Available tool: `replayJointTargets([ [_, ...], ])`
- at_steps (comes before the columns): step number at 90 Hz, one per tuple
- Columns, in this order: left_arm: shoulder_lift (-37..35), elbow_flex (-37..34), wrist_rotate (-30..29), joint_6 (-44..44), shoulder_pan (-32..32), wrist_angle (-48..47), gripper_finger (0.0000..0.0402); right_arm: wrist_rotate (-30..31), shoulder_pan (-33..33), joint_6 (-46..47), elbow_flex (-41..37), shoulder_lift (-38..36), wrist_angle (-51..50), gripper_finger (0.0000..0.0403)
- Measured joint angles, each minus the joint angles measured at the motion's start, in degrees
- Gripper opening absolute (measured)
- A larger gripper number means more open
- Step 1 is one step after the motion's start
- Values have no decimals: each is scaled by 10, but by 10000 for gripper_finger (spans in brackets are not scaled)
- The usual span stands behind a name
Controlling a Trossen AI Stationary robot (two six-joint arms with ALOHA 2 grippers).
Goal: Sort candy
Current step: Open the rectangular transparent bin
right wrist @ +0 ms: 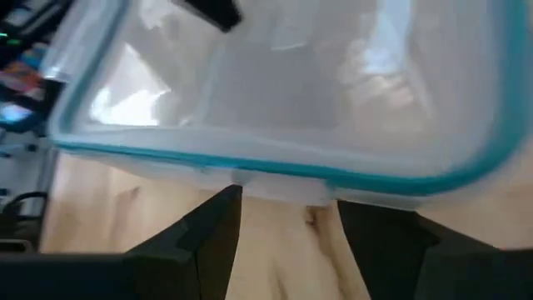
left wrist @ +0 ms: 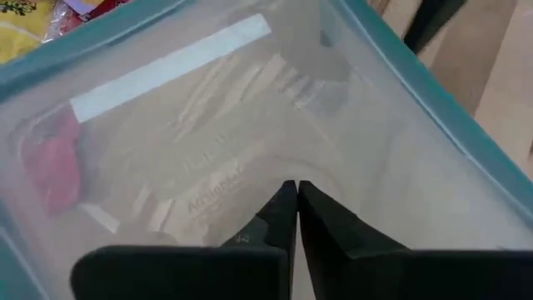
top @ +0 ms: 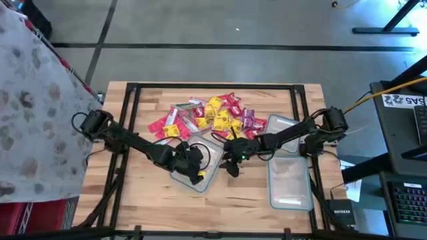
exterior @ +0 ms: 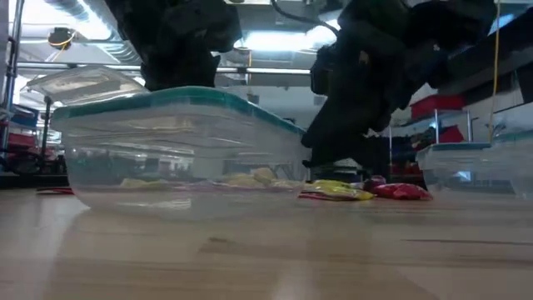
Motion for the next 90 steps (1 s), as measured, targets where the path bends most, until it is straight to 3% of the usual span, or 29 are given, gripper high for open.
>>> replayJointTargets([
  [28,25,5,8,-35,12,1,0,-65,-1,61,-1,18,47,188],
  [48,27,5,17,-35,14,14,0,-164,0,112,-1,17,55,188],
  [58,32,6,4,-34,14,21,0,-199,10,126,8,8,148,188],
  [77,42,7,-14,-15,16,48,0,-204,43,186,13,4,170,188],
  [90,43,7,-13,-2,16,59,0,-182,56,184,27,-38,88,188],
])
